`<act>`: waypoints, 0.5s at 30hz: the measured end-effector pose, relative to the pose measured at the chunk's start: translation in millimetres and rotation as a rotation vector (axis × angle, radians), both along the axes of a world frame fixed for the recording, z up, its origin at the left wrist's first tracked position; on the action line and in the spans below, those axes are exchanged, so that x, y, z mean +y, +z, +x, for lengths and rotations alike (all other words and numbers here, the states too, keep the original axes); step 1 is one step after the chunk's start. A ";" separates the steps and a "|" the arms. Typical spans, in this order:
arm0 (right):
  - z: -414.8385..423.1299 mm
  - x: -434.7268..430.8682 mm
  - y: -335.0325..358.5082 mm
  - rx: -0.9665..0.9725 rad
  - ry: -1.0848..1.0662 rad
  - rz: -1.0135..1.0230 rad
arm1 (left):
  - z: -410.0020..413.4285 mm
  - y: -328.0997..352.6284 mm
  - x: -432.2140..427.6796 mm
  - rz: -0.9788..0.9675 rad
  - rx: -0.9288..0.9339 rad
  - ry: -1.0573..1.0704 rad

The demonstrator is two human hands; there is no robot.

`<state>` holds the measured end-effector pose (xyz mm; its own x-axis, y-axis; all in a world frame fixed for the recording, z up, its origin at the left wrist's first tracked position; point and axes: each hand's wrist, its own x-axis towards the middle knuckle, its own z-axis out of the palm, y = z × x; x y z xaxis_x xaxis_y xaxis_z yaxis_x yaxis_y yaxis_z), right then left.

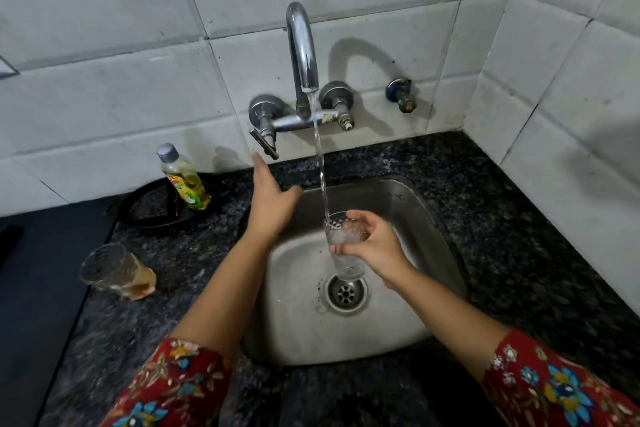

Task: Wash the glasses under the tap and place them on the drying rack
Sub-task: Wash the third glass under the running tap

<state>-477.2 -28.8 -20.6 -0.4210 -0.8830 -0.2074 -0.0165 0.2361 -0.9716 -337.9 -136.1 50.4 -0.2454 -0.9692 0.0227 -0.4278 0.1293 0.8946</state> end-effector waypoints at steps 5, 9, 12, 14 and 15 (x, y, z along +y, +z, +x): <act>-17.4 -0.5 14.9 0.195 0.051 -0.032 | -19.1 11.0 -13.9 -0.105 -0.022 0.066; -25.0 -3.2 23.8 0.234 0.062 -0.057 | -22.9 7.4 -11.1 -0.184 -0.090 0.042; -25.2 -3.4 27.0 0.233 0.081 -0.105 | -19.9 7.4 -11.0 -0.239 -0.164 0.021; -26.3 -2.8 30.0 0.267 0.108 -0.112 | -16.0 6.5 -9.7 -0.282 -0.197 -0.003; -27.7 -3.2 31.4 0.299 0.136 -0.087 | -13.7 3.7 -7.9 -0.293 -0.192 -0.012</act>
<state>-504.9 -32.1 10.8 -0.3294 -0.9441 -0.0139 -0.3296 0.1287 -0.9353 -351.6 -143.9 54.1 -0.2834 -0.9254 0.2517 -0.5813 0.3745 0.7224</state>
